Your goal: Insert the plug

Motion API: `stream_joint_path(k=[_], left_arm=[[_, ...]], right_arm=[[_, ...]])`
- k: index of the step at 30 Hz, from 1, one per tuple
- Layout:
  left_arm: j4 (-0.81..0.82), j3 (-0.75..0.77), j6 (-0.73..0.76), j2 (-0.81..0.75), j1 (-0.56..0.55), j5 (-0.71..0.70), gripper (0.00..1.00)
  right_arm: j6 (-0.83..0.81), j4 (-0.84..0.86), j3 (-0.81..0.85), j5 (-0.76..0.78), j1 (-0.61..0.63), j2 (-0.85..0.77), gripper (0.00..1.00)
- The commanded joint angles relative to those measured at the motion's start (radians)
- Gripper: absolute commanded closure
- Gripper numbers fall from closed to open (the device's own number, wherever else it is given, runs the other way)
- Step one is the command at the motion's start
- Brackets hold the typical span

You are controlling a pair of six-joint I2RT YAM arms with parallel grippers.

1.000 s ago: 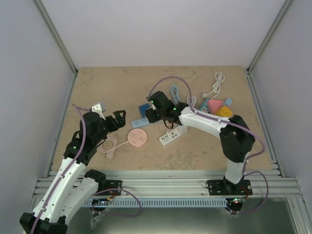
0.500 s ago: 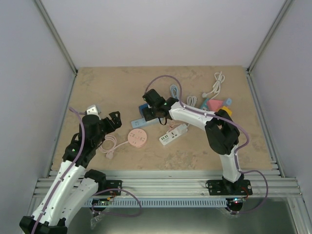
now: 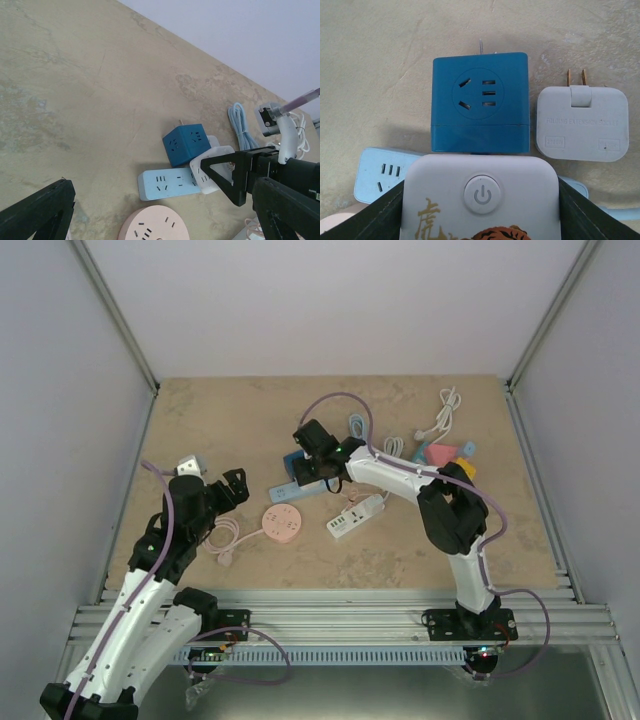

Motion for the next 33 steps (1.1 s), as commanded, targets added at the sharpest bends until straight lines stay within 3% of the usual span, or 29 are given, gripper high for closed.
stream_joint_path(k=[1, 11, 22, 29, 33], left_arm=[[-0.006, -0.017, 0.0, -0.002, 0.002, -0.013, 0.01], [0.002, -0.02, 0.004, 0.02, 0.001, 0.012, 0.01], [-0.006, -0.016, 0.004, 0.024, 0.003, -0.007, 0.0], [-0.01, -0.014, 0.004, 0.02, 0.005, -0.017, 0.01], [-0.012, -0.015, 0.005, 0.019, 0.005, -0.014, 0.01]], right_arm=[[0.0, -0.033, 0.016, -0.02, 0.0, 0.055, 0.77], [0.037, -0.065, -0.015, 0.148, 0.054, 0.057, 0.77], [0.178, -0.069, -0.109, 0.118, 0.084, 0.067, 0.77], [0.174, -0.137, -0.056, 0.156, 0.115, 0.167, 0.77], [0.169, -0.178, -0.096, 0.191, 0.117, 0.133, 0.78]])
